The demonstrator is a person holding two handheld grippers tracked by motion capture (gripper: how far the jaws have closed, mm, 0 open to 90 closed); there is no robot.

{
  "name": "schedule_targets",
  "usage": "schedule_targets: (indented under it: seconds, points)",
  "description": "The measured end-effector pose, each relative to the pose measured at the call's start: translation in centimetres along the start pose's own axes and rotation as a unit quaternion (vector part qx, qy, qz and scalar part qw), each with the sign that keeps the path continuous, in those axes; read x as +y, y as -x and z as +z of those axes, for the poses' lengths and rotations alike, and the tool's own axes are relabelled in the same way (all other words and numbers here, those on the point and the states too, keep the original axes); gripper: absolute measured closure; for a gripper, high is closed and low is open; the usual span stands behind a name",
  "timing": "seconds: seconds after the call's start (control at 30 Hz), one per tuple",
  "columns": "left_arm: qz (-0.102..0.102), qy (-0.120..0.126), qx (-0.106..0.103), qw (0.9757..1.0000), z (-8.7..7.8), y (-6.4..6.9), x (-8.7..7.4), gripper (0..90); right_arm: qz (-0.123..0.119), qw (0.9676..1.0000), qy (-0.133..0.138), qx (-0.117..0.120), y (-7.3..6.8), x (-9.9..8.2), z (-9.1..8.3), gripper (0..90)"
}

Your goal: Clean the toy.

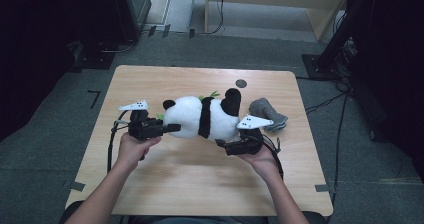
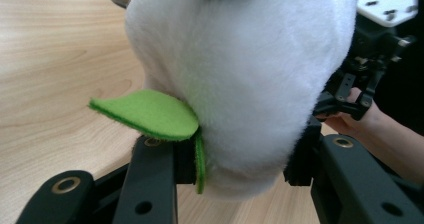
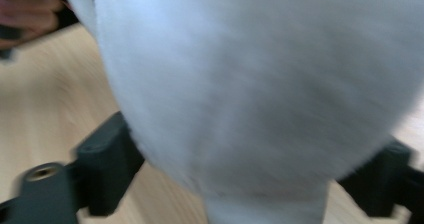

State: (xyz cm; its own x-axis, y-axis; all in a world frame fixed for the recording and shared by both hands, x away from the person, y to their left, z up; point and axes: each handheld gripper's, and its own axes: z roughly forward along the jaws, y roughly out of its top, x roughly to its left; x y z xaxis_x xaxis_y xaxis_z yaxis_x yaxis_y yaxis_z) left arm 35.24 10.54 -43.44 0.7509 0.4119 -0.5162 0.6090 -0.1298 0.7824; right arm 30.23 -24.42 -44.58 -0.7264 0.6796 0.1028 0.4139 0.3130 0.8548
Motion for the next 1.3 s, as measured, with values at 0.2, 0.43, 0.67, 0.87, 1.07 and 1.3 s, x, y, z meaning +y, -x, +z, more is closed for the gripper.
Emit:
schedule_targets:
  seconds: [0.2, 0.43, 0.67, 0.87, 1.07, 1.3]
  points:
    - [0.040, -0.009, 0.033, 0.9986, 0.6, 0.6, -0.1, 44.3, 0.030, 0.9995, -0.005, -0.010, 0.3, 0.2, -0.5, 41.6]
    - [0.120, -0.003, 0.050, 0.9915, 0.6, 0.7, -0.4, 26.1, 0.081, 0.9967, -0.005, 0.006, 0.7, 0.6, -1.4, 43.6]
    - [0.162, -0.021, 0.044, 0.9856, 0.5, 0.6, -0.9, 26.7, 0.123, 0.9917, -0.009, 0.036, 1.3, 0.6, -1.8, 43.5]
    - [0.173, -0.037, 0.053, 0.9828, 1.3, 0.5, -1.5, 27.2, 0.140, 0.9892, 0.000, 0.045, 1.6, 0.8, -2.2, 42.9]
    - [0.144, -0.040, 0.072, 0.9862, 1.7, 0.4, -1.5, 41.7, 0.133, 0.9905, -0.002, 0.036, 1.4, 0.9, -2.1, 40.7]
    - [0.120, -0.035, 0.073, 0.9895, 1.3, 0.6, -1.2, 54.3, 0.121, 0.9921, -0.001, 0.035, 1.2, 1.1, -2.0, 36.2]
